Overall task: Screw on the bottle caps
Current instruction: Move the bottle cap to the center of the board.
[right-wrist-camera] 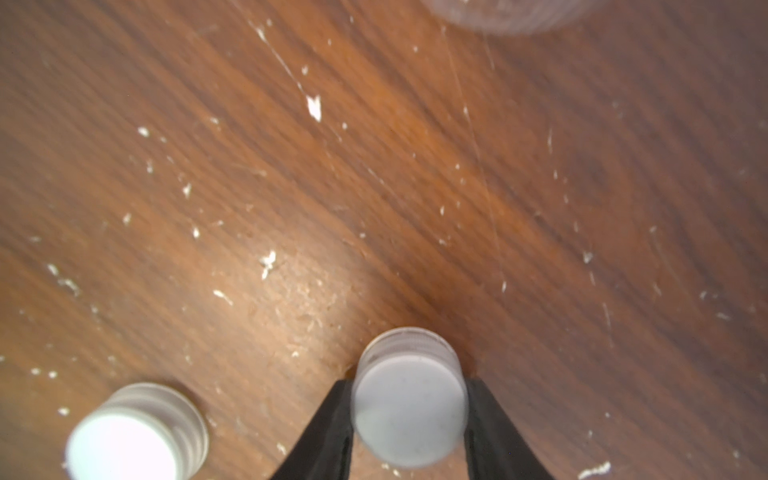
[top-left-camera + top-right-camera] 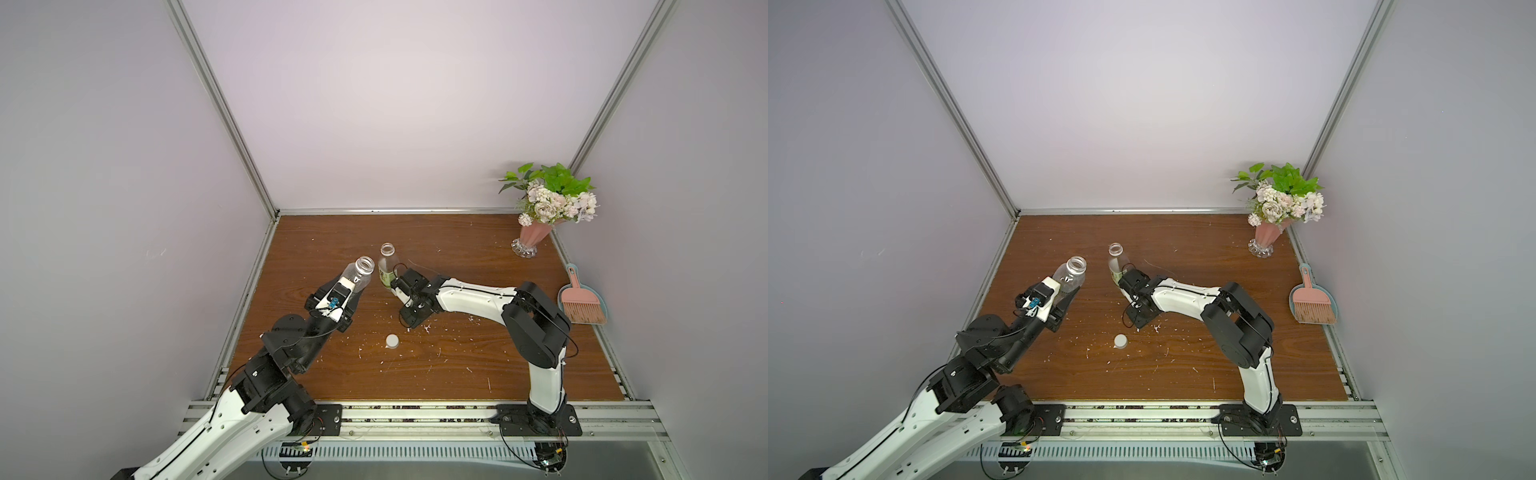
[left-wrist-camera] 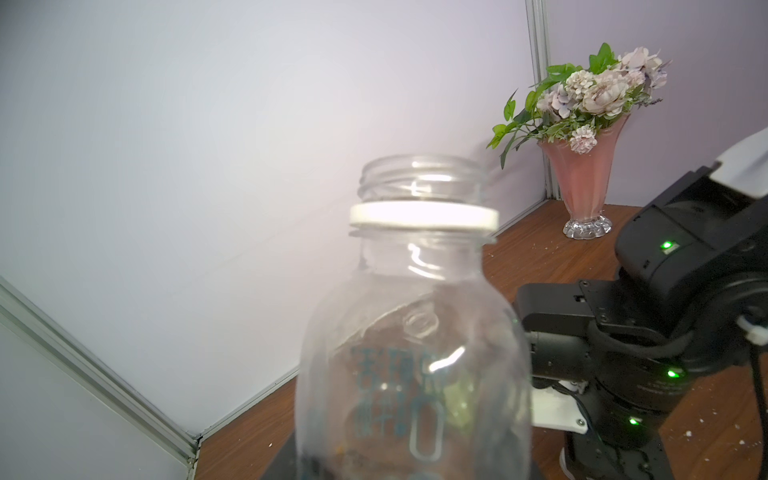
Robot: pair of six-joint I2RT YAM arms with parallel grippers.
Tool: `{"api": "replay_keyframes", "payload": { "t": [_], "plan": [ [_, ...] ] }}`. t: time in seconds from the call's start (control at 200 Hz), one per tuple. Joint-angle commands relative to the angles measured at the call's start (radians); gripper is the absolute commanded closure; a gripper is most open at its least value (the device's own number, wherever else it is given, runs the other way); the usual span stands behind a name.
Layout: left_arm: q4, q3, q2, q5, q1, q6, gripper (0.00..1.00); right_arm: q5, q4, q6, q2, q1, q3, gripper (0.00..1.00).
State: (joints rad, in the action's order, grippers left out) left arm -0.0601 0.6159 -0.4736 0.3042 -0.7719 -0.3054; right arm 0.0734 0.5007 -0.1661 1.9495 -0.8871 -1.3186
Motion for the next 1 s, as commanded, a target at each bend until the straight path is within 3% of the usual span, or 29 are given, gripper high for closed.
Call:
{"api": "replay_keyframes", "payload": {
  "t": [0.0, 0.52, 0.821, 0.996],
  "plan": [
    [0.011, -0.001, 0.000, 0.012, 0.010, 0.009, 0.99, -0.005, 0.031, -0.018, -0.047, -0.005, 0.029, 0.59],
    [0.013, 0.002, -0.012, 0.003, 0.011, 0.011, 0.99, 0.055, 0.035, -0.077, -0.179, 0.002, 0.195, 0.61],
    [0.019, 0.005, -0.038, -0.023, 0.011, 0.021, 0.99, 0.101, 0.044, -0.147, -0.274, 0.090, 0.320, 0.56],
    [0.034, 0.005, -0.073, -0.048, 0.012, 0.028, 0.99, 0.062, 0.023, -0.149, -0.300, 0.160, 0.356, 0.52]
  ]
}}
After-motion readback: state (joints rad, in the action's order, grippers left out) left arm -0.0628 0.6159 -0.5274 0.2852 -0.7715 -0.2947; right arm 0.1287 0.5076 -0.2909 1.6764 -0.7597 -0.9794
